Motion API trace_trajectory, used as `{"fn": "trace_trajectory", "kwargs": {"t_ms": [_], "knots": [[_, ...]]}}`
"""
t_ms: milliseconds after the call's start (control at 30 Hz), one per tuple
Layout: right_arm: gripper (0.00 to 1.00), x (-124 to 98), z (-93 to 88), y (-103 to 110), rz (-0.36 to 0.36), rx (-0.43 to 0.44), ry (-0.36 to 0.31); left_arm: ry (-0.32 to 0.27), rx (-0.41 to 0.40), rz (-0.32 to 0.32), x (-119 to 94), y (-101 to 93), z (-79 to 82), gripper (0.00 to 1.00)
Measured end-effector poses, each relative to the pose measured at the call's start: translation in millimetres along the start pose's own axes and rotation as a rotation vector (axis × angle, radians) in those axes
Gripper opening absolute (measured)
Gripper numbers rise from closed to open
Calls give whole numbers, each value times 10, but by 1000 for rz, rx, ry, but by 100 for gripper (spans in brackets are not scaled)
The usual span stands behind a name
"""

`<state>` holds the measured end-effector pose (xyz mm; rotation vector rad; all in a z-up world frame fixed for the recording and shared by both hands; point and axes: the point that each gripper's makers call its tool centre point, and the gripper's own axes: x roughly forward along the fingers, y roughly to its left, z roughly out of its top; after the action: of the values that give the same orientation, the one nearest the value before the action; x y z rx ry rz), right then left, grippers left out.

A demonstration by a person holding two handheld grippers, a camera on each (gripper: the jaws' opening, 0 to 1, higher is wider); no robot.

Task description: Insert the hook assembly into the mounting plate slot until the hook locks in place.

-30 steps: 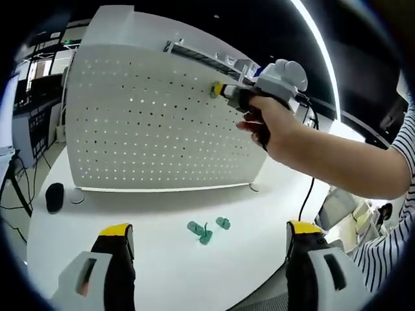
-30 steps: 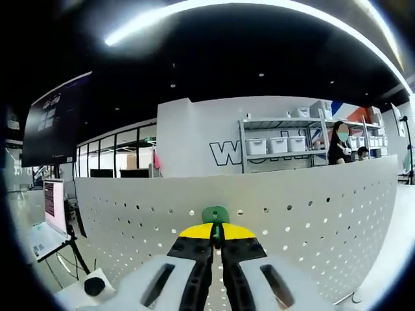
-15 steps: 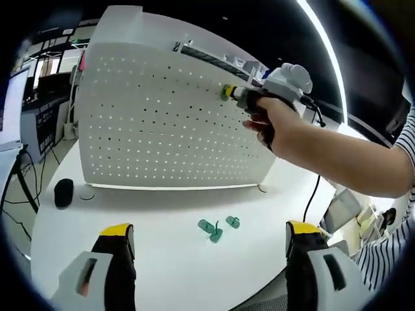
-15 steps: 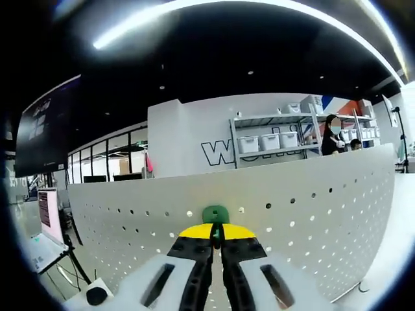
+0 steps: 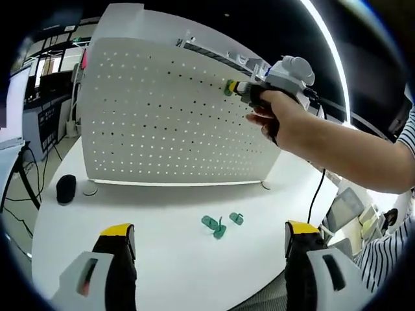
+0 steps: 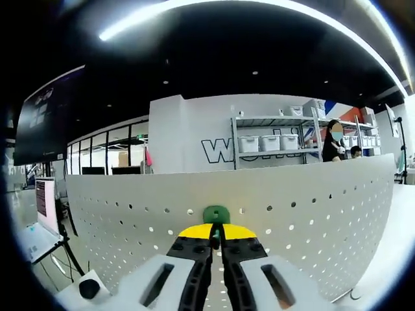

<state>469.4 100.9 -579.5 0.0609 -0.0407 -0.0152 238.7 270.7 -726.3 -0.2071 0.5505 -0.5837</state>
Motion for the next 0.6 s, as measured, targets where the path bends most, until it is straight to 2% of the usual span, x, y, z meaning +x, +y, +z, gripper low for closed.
{"fn": "trace_trajectory", "kwargs": {"t_ms": [333, 467, 600], "knots": [[8, -8, 10, 52, 9, 22, 14, -12, -10, 22, -59, 62, 32, 98], [11, -40, 146, 84, 23, 5, -18, -14, -6, 23, -73, 53, 43, 98], [14, -79, 347, 106, 36, 32, -60, -16, 2, 26, -86, 24, 61, 98]]}}
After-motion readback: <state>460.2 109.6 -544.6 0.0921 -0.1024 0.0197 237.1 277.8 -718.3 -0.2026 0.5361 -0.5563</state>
